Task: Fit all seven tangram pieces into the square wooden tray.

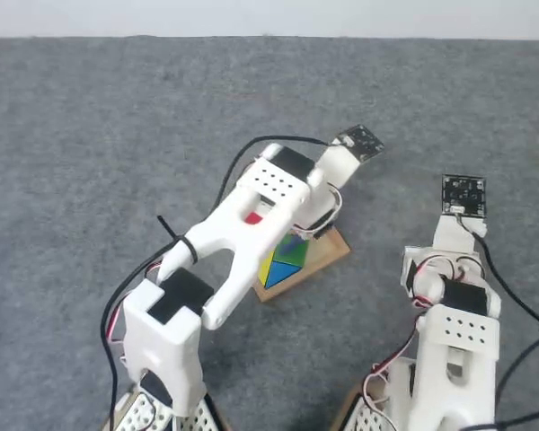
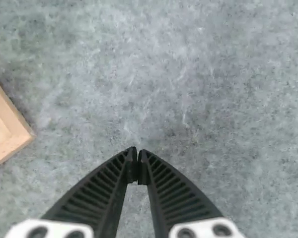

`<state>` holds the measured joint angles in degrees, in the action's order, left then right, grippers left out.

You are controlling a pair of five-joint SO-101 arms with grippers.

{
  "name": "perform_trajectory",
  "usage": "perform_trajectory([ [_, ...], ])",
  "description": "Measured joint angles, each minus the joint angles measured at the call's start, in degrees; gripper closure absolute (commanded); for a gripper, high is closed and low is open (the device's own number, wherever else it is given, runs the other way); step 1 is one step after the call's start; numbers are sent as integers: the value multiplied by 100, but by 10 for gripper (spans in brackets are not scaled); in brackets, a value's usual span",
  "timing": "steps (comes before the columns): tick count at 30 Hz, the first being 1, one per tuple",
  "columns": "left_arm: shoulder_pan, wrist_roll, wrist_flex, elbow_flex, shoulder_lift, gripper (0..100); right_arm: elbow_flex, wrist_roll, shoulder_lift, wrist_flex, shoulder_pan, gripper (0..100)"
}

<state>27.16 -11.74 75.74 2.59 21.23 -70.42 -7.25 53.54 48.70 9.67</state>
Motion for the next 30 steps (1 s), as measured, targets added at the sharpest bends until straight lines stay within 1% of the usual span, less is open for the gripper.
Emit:
perform_trajectory([
  [9, -501, -141, 0, 0, 0, 826, 0, 0, 0, 44, -26, 990],
  [16, -571, -334, 0, 0, 0, 826, 0, 0, 0, 44, -35, 990],
  [19, -756, -352, -167, 0, 0, 826, 0, 0, 0, 44, -123, 990],
  [24, -1248, -316, -448, 70, 492, 826, 0, 0, 0, 44, -220, 990],
  [30, -1213, -273, -484, 396, 897, 826, 0, 0, 0, 44, -220, 990],
])
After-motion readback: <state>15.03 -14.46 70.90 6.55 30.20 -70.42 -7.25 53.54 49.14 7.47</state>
